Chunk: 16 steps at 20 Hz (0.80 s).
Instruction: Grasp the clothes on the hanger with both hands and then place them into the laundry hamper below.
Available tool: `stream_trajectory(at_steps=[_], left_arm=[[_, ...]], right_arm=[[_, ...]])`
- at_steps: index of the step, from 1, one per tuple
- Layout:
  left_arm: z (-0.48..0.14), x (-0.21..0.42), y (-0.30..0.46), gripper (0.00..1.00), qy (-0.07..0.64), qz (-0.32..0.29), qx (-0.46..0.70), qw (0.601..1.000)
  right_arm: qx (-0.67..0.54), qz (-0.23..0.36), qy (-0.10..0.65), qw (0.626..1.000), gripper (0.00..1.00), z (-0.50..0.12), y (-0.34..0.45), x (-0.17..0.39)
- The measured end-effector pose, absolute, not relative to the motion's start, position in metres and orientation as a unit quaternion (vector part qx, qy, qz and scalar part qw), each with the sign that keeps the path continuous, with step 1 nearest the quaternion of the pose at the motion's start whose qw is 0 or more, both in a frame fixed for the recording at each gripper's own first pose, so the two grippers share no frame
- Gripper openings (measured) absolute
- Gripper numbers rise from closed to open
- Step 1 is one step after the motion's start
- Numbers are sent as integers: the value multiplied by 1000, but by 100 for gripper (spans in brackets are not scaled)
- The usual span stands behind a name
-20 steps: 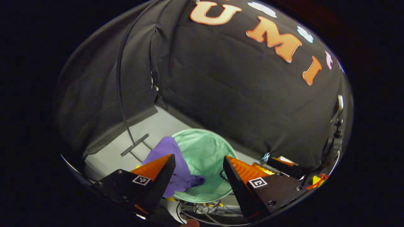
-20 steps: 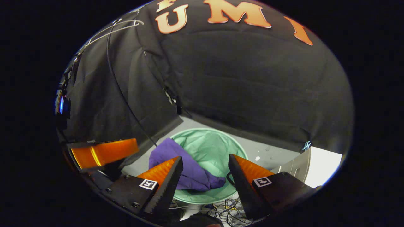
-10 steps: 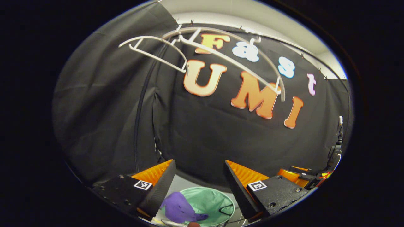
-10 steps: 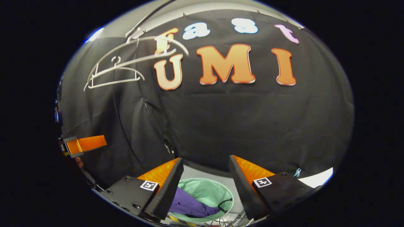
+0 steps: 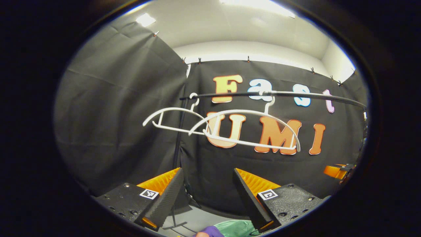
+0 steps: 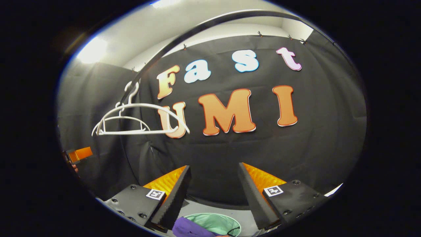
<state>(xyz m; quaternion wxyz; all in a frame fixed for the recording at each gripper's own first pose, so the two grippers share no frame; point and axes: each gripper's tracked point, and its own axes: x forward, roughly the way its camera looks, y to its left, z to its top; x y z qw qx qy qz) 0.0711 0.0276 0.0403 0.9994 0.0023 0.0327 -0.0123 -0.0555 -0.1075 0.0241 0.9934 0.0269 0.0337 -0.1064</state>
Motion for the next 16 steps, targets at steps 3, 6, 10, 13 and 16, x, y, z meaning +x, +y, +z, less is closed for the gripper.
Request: stream_trajectory(at_steps=[3,6,10,13,16], left_arm=[[53,69,28,92,21,-8,-21,1000],[68,70,39,92,5,3,-26,1000],[79,70,41,92,-8,8,-17,1000],[80,73,38,92,-10,4,-17,1000],[75,72,36,92,-5,4,-26,1000]], right_arm=[[-3,-124,-1,992,95,55,-123,-63],[-27,-138,-13,990,100,68,-131,-69],[-22,-133,-24,991,96,74,-122,-70],[-24,-130,-21,991,90,72,-118,-67],[-19,-125,-22,992,86,74,-110,-63]])
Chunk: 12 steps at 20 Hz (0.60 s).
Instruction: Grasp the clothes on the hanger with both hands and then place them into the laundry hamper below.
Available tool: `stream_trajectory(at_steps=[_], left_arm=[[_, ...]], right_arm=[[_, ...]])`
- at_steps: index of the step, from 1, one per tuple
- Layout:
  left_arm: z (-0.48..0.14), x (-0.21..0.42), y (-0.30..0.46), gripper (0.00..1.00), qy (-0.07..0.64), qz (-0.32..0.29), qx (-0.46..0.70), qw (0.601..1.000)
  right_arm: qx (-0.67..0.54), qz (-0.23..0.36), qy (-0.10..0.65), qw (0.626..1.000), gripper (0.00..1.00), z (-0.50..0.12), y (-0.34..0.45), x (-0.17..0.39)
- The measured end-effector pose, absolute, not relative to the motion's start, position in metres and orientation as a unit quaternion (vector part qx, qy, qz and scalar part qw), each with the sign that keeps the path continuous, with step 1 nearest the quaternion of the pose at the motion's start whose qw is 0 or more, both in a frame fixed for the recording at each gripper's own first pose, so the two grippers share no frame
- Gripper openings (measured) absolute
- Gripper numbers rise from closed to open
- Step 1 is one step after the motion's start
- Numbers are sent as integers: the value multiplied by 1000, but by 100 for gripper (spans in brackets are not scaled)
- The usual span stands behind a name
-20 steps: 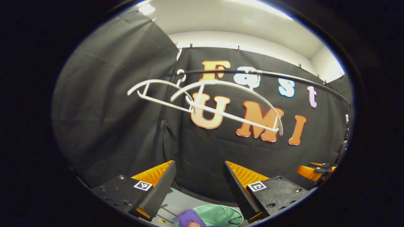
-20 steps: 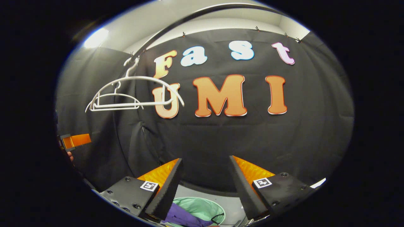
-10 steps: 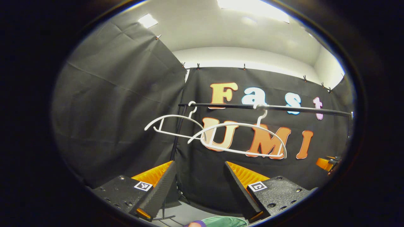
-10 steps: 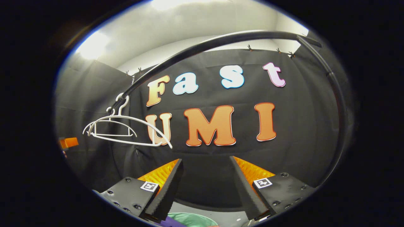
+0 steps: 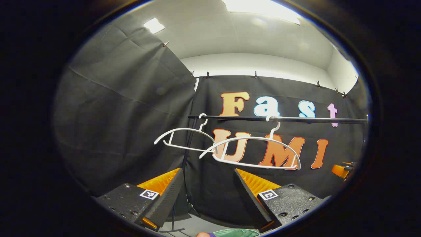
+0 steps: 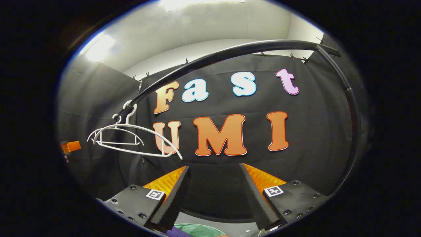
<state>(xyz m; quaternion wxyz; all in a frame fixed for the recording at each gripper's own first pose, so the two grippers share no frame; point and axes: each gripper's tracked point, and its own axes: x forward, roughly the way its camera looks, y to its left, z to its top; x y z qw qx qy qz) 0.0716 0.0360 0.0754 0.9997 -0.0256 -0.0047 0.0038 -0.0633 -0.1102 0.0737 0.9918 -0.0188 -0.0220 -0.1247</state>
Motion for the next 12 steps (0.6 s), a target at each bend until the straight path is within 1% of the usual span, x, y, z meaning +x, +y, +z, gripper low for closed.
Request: stream_trajectory(at_steps=[3,4,5,7,8,10,11,12], left_arm=[[72,73,35,92,2,2,-35,999],[72,76,37,95,2,2,-36,999],[75,77,36,92,1,0,-38,999],[81,82,36,92,-5,-3,-45,999],[84,83,35,95,-9,-4,-49,999],[87,82,34,95,-12,-6,-55,998],[88,84,34,92,-13,-7,-56,998],[87,84,34,95,-11,-5,-55,998]], right_arm=[[-23,-124,-24,992,85,78,-104,-60],[-24,-126,-23,991,86,78,-103,-60],[-24,-125,-24,992,86,80,-101,-61],[-22,-128,-26,991,86,81,-102,-64],[-23,-132,-27,991,86,80,-104,-65],[-23,-138,-27,990,85,80,-109,-68],[-21,-140,-27,990,85,80,-109,-69],[-21,-142,-27,989,85,80,-111,-69]])
